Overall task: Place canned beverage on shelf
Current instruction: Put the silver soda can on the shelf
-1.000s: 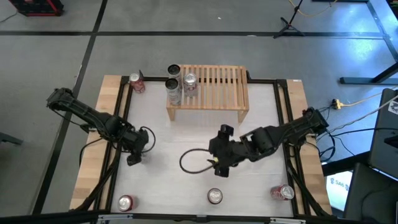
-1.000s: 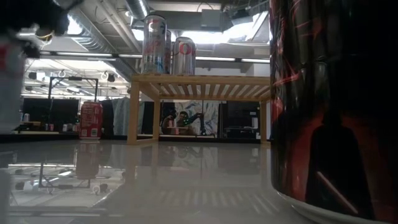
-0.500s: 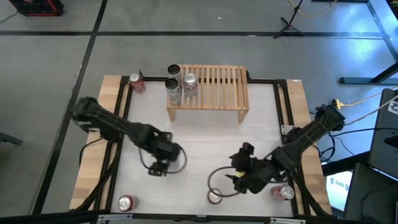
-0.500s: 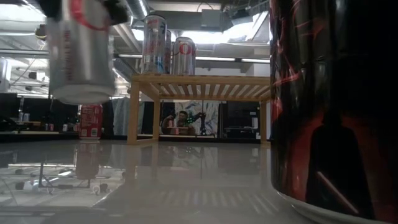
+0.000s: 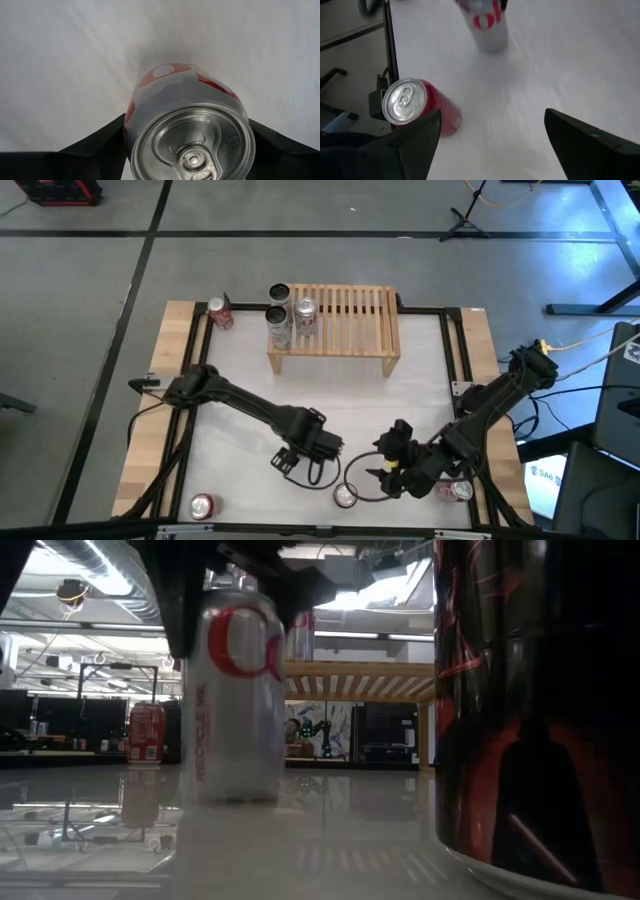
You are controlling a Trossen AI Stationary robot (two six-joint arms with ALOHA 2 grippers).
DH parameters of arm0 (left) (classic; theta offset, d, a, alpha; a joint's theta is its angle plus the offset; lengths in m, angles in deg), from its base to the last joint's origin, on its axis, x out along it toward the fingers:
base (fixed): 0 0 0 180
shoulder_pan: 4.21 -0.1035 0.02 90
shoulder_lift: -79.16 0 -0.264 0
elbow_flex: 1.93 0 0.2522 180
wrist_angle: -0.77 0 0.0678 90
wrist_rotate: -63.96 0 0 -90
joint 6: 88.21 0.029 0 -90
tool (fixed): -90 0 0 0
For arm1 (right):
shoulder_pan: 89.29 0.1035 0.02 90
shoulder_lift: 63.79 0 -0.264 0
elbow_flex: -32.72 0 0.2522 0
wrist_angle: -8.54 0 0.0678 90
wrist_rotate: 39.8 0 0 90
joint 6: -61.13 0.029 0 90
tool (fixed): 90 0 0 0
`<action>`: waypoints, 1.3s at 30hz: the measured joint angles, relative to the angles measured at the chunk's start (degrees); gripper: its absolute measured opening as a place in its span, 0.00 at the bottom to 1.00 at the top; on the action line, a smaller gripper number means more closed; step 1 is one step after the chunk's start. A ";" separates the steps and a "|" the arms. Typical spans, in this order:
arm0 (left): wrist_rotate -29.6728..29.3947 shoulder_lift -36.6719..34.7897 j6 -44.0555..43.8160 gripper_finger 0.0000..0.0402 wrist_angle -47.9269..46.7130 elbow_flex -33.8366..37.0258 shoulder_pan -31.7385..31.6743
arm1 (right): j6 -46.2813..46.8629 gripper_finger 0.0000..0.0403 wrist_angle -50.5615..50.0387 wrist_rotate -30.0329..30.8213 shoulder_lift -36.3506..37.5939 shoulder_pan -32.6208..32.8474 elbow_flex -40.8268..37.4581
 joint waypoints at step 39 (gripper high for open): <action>-15.23 -19.68 -37.22 0.83 4.66 4.50 12.11 | -14.92 0.85 3.44 0.32 -1.12 -6.69 0.07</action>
